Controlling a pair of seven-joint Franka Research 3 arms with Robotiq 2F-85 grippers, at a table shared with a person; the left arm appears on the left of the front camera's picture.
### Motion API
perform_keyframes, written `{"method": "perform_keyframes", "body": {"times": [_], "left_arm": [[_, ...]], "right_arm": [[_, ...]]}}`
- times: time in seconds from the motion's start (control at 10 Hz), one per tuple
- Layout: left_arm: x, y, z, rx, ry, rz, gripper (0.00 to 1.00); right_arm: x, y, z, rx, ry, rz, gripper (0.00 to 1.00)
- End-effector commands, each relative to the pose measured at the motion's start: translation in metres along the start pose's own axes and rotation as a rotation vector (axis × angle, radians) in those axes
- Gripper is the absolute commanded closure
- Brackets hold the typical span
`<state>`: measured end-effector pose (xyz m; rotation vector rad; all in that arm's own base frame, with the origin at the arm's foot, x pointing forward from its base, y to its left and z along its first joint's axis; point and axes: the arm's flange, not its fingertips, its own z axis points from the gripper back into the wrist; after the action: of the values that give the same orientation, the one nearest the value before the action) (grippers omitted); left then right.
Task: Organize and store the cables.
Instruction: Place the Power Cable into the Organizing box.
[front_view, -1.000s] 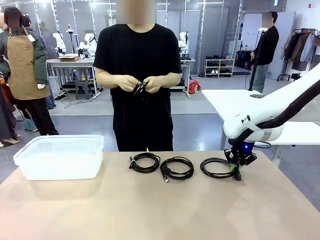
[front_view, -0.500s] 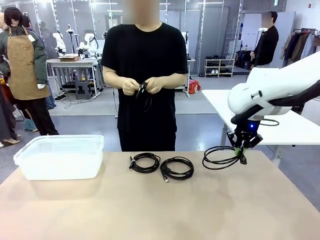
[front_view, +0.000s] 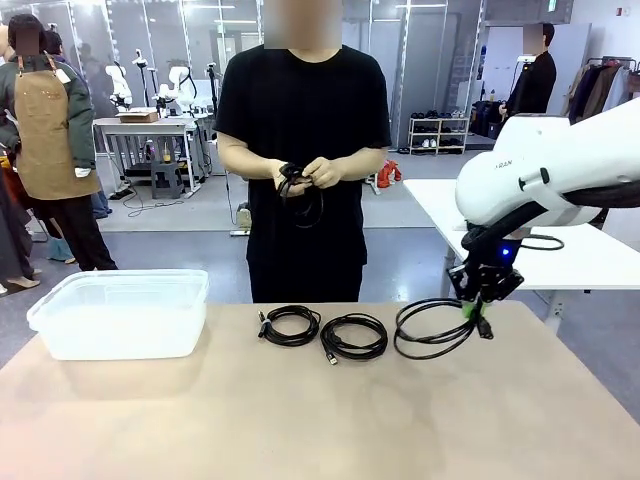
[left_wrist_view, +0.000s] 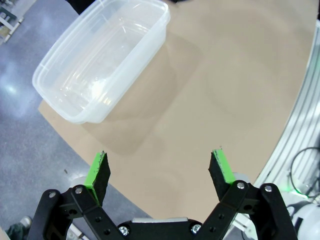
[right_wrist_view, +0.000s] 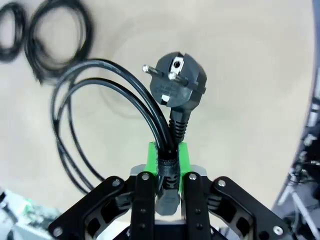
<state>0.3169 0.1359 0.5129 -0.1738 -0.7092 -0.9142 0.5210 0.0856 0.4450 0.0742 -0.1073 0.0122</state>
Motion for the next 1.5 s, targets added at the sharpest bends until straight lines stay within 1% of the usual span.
{"method": "perform_keyframes", "body": {"times": [0.0, 0.1, 0.2, 0.3, 0.4, 0.5, 0.6, 0.7, 0.8, 0.9, 1.4], "left_arm": [[0.000, 0.000, 0.000, -0.002, -0.003, -0.010, 0.00], [0.000, 0.000, 0.000, -0.002, -0.003, -0.010, 0.00], [0.000, 0.000, 0.000, -0.002, -0.003, -0.010, 0.00], [0.000, 0.000, 0.000, -0.002, -0.003, -0.010, 0.00], [0.000, 0.000, 0.000, -0.002, -0.003, -0.010, 0.00], [0.000, 0.000, 0.000, -0.002, -0.003, -0.010, 0.00], [0.000, 0.000, 0.000, -0.002, -0.003, -0.010, 0.00], [0.000, 0.000, 0.000, -0.002, -0.003, -0.010, 0.00], [0.000, 0.000, 0.000, -0.002, -0.003, -0.010, 0.00], [0.000, 0.000, 0.000, -0.002, -0.003, -0.010, 0.00], [0.000, 0.000, 0.000, -0.002, -0.003, -0.010, 0.00]], "right_arm": [[-0.040, 0.037, 0.002, 0.100, -0.069, 0.053, 1.00], [-0.056, 0.059, -0.002, 0.125, -0.094, 0.086, 1.00], [-0.075, 0.085, -0.010, 0.158, -0.080, 0.138, 1.00], [-0.082, 0.101, -0.016, 0.168, -0.088, 0.164, 1.00], [-0.091, 0.123, -0.022, 0.212, -0.079, 0.185, 1.00], [-0.100, 0.146, -0.030, 0.219, -0.096, 0.202, 1.00], [-0.109, 0.170, -0.042, 0.243, -0.072, 0.199, 1.00], [-0.118, 0.188, -0.052, 0.289, -0.056, 0.224, 1.00], [-0.125, 0.200, -0.062, 0.308, -0.061, 0.216, 1.00], [-0.127, 0.204, -0.072, 0.312, -0.052, 0.215, 1.00], [-0.130, 0.212, -0.118, 0.303, 0.016, 0.217, 1.00]]}}
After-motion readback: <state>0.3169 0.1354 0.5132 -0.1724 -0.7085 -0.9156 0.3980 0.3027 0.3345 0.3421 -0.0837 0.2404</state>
